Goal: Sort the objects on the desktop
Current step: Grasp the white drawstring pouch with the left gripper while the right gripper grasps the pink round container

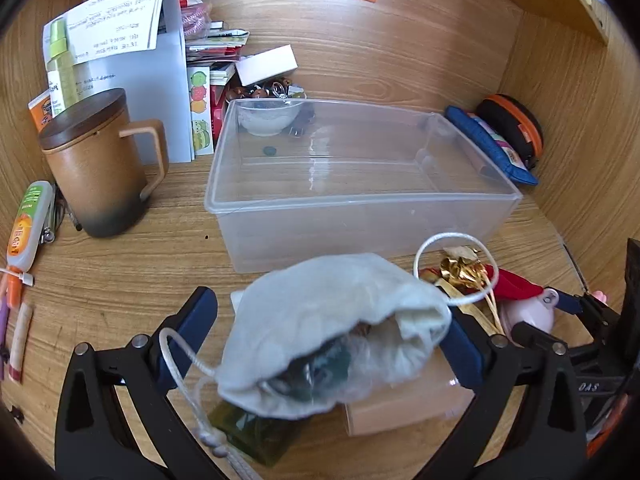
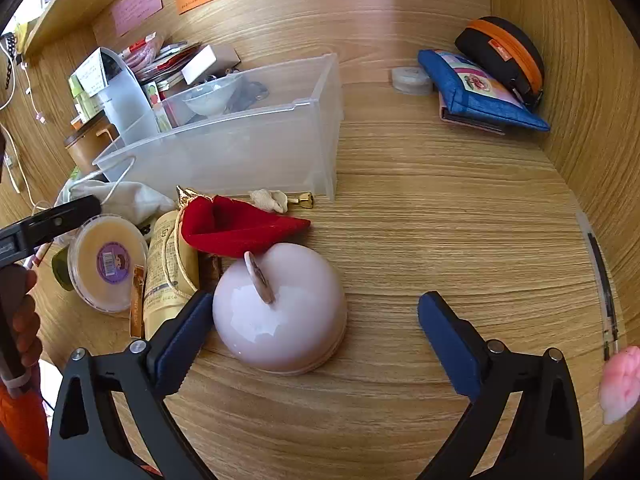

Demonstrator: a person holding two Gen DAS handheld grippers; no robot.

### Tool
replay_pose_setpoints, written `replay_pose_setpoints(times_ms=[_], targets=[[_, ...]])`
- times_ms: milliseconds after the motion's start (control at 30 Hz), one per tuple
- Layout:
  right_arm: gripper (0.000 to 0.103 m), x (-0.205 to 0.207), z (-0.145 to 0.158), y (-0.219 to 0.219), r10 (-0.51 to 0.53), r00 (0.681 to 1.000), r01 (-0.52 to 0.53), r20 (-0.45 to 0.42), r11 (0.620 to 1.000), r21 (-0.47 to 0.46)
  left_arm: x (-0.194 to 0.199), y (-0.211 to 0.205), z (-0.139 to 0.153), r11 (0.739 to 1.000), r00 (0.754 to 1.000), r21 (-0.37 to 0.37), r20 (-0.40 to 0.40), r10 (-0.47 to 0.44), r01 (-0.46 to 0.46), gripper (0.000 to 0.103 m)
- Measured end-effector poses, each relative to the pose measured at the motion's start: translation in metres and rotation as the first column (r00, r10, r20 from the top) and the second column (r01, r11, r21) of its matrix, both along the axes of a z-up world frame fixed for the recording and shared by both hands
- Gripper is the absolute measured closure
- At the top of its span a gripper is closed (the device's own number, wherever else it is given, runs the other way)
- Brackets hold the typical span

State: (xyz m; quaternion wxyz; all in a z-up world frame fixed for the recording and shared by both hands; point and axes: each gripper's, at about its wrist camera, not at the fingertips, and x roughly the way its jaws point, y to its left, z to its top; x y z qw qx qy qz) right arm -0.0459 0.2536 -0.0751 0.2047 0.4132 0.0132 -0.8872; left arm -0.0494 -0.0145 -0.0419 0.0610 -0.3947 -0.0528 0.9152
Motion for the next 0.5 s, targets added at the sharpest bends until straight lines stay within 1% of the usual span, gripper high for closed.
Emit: replay_pose_setpoints(times_ms=[167, 267, 300, 333, 367, 400, 433, 467, 500], targets=[[0.010, 0.000, -0.002, -0.007, 0.017, 1.000, -0.016, -0.003, 0.999, 0.033, -0.007, -0.002, -0.007, 1.000, 1.000, 0.012, 0.015, 0.003, -0.003, 0.000], [0.011, -0.001, -0.003, -0.007, 0.021, 1.000, -0.020, -0.010, 0.999, 0.031, -0.008, -0.005, -0.010, 0.999, 1.000, 0.035, 0.017, 0.003, -0.004, 0.000], [0.014, -0.001, -0.003, -0.007, 0.023, 1.000, -0.022, -0.012, 0.999, 0.029, -0.008, -0.005, -0.011, 0.999, 1.000, 0.039, 0.014, 0.001, -0.001, 0.002], [0.017, -0.001, -0.003, -0.008, 0.025, 1.000, -0.024, -0.016, 0.999, 0.027, -0.008, -0.006, -0.011, 0.999, 1.000, 0.043, 0.011, -0.005, 0.004, 0.008], [0.023, -0.001, -0.003, -0.008, 0.027, 0.999, -0.026, -0.020, 0.999, 0.026, -0.008, -0.006, -0.011, 0.999, 1.000, 0.045, 0.008, -0.012, 0.012, 0.014], [0.029, 0.000, -0.003, -0.008, 0.028, 0.999, -0.027, -0.025, 0.999, 0.030, -0.009, -0.005, -0.012, 0.999, 1.000, 0.042, 0.014, -0.025, 0.025, 0.025], [0.033, 0.000, -0.002, -0.010, 0.031, 0.999, -0.030, -0.031, 0.999, 0.039, -0.009, -0.003, -0.012, 0.999, 1.000, 0.036, 0.015, -0.027, 0.027, 0.028], [0.040, 0.001, -0.002, -0.011, 0.033, 0.999, -0.031, -0.040, 0.998, 0.054, -0.008, -0.003, -0.012, 0.999, 1.000, 0.027, 0.008, -0.025, 0.025, 0.029], [0.042, 0.001, -0.002, -0.013, 0.033, 0.998, -0.030, -0.045, 0.998, 0.064, -0.008, -0.001, -0.011, 1.000, 1.000, 0.016, 0.002, -0.026, 0.026, 0.035]])
